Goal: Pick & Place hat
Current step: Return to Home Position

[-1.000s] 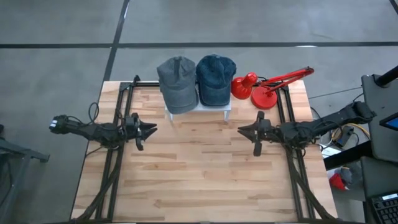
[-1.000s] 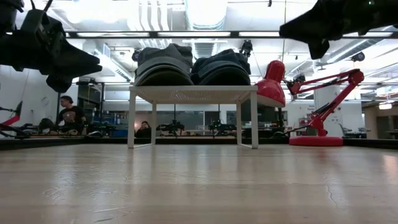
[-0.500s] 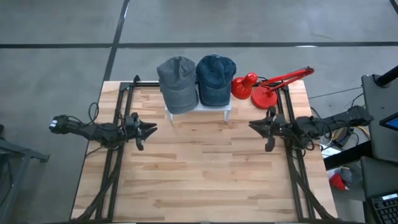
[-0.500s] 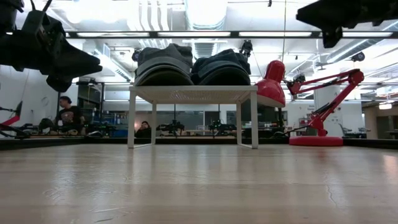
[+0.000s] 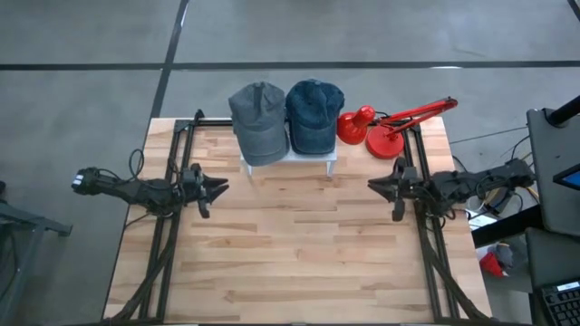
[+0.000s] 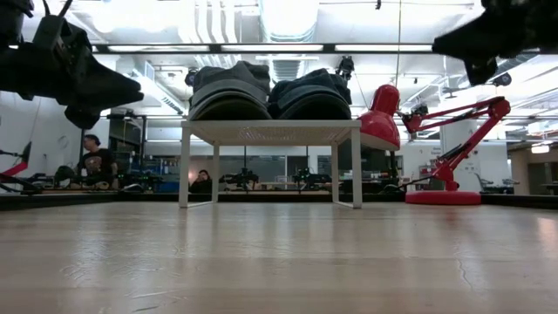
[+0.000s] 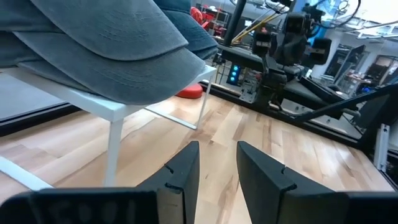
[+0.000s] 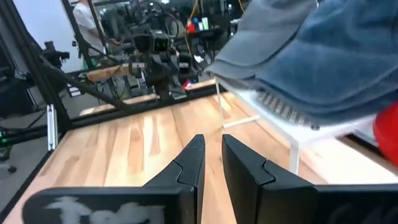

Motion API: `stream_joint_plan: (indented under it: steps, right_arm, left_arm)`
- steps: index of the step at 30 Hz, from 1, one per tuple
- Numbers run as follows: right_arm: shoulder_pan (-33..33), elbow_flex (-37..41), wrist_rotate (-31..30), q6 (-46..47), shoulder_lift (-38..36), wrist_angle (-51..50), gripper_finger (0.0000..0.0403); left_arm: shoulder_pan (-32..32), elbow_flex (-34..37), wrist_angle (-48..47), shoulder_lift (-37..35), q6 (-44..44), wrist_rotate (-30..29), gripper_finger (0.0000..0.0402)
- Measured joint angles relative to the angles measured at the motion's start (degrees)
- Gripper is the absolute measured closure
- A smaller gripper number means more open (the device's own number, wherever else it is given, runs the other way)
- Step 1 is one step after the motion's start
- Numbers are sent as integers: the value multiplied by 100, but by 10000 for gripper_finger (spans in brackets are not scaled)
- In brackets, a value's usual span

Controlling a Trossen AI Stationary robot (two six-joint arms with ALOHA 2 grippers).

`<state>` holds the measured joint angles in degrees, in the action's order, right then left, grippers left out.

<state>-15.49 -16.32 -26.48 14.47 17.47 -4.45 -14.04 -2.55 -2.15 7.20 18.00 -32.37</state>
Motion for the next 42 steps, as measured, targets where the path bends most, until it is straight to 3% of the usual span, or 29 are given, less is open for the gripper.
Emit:
stream_joint_plan:
  steps: [8,16,42]
  right_arm:
    - [0,597,40,399,-407,-10,351]
    - [-2,734,260,17,-890,-150,351]
    - [0,779,254,161,-760,-157,351]
  left_arm:
    - [0,0,0,0,-2,-126,293]
    - [0,0,1,0,171,-133,293]
    - [0,2,4,1,197,-134,293]
